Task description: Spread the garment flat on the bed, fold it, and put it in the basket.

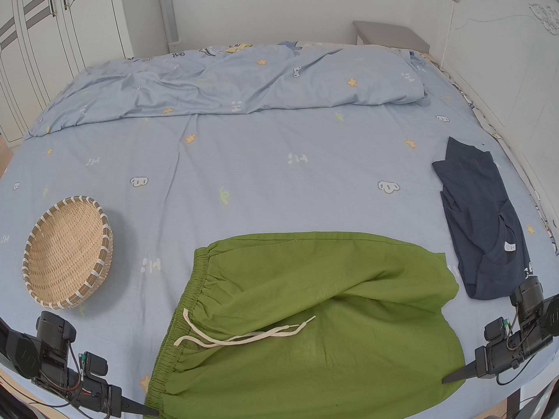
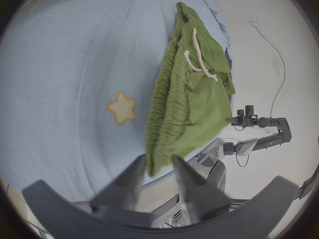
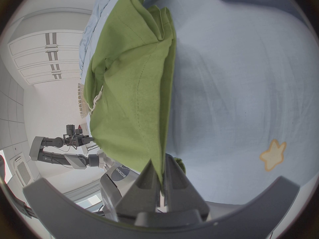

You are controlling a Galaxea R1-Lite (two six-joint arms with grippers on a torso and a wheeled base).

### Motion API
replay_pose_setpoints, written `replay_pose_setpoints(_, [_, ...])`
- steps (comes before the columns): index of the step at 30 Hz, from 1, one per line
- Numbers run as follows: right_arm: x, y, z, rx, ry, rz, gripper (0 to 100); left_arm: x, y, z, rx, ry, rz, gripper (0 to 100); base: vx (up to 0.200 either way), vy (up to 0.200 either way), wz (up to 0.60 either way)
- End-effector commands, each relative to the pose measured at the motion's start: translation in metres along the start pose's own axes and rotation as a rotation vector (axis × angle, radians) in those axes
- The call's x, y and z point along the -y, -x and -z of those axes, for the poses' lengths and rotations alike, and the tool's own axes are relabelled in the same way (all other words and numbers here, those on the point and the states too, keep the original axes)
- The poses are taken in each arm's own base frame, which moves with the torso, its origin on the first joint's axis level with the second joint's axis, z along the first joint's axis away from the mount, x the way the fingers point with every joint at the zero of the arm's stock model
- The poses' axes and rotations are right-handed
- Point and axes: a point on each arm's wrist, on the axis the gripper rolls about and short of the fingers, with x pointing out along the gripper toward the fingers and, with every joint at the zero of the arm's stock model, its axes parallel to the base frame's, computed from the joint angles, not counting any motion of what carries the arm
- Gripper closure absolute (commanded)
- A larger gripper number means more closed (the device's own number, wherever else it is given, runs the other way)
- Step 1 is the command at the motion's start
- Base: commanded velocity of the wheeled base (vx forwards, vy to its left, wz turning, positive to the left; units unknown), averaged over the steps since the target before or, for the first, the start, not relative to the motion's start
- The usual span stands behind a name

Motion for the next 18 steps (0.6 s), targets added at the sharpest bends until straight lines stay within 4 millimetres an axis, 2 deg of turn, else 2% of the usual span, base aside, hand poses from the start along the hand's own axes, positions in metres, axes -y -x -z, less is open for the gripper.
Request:
replay_pose_setpoints(1, [-0.001,-0.001,0.000,-0.010,0.007,-0.004,100,-0.002,-0.003,-0.002,-0.018,0.015,0.004,0,0.000,0.000,0.00])
replay_pose_setpoints(2, [-0.001,-0.001,0.000,-0.010,0.007,-0.004,0,-0.002,-0.003,-0.002,-0.018,0.015,0.004,0,0.000,0.000,0.00])
replay_pose_setpoints(11, [-0.004,-0.002,0.002,-0.018,0.022,-0.009,0,-0.002,-0.003,-0.003,-0.015,0.011,0.005,0,0.000,0.000,0.00])
replay_pose_setpoints(15, [-0.010,0.009,0.002,0.058,0.062,-0.013,0,0.000,0.002,-0.008,0.028,0.001,0.001,0,0.000,0.000,0.00])
replay_pose_setpoints(18, [-0.017,0.027,0.001,0.179,0.112,-0.008,0,0.014,0.017,-0.028,0.132,0.007,0.001,0,0.000,0.000,0.00])
